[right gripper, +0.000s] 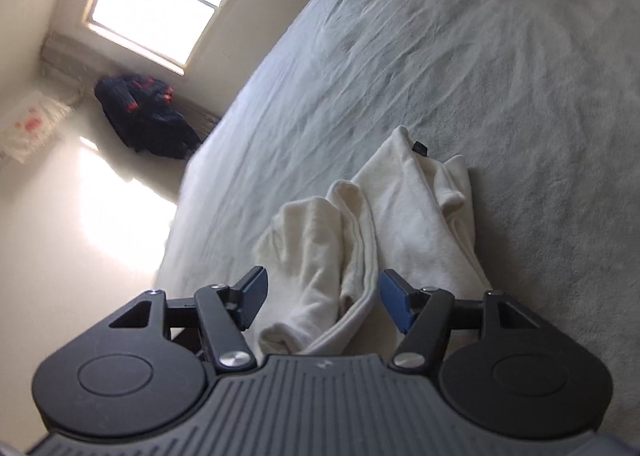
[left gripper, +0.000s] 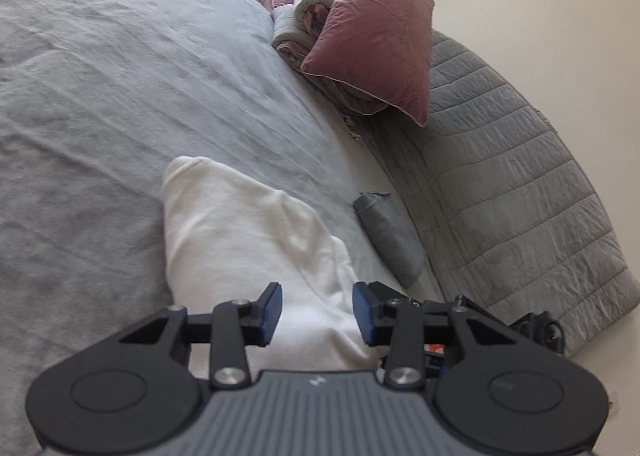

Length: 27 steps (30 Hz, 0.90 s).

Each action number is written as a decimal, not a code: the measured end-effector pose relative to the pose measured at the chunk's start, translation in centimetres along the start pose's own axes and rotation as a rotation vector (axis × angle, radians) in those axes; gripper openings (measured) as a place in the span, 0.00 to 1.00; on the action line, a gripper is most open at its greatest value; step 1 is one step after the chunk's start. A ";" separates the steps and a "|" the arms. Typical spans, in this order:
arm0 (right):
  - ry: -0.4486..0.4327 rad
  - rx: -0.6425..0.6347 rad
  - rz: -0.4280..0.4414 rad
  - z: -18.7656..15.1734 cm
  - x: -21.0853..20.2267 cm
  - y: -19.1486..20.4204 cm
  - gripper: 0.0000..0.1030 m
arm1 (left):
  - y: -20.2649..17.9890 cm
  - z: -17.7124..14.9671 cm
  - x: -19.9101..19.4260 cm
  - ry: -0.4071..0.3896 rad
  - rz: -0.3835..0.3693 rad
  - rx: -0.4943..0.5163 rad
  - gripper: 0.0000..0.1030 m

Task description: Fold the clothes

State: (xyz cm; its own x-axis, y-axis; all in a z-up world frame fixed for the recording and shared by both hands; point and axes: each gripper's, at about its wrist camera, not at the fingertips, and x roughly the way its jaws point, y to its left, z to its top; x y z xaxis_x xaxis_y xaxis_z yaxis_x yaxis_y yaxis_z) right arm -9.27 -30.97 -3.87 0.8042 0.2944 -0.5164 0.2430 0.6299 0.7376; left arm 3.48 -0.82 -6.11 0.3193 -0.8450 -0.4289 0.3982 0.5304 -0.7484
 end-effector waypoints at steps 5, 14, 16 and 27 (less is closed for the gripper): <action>0.068 -0.132 -0.057 -1.9 1.1 2.4 0.65 | 0.5 -0.1 -0.2 -0.014 0.074 0.040 0.36; -0.027 -0.192 -0.008 -1.3 0.3 3.3 0.25 | 0.0 -0.6 -0.3 -0.128 0.118 0.168 0.27; -0.059 -0.211 0.006 -0.9 -0.3 3.2 0.25 | -0.4 -0.7 -0.1 -0.151 0.093 0.192 0.27; -0.106 -0.211 0.050 1.6 -1.8 -0.9 0.24 | -4.3 -3.6 4.0 -0.085 0.040 0.444 0.27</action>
State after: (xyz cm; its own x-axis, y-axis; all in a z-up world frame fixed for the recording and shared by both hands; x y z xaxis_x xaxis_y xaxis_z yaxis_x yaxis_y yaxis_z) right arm -10.03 -33.20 -2.94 0.8676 0.2586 -0.4247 0.0919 0.7559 0.6482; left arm -0.02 -6.73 -6.47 0.4040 -0.8247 -0.3958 0.7087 0.5558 -0.4345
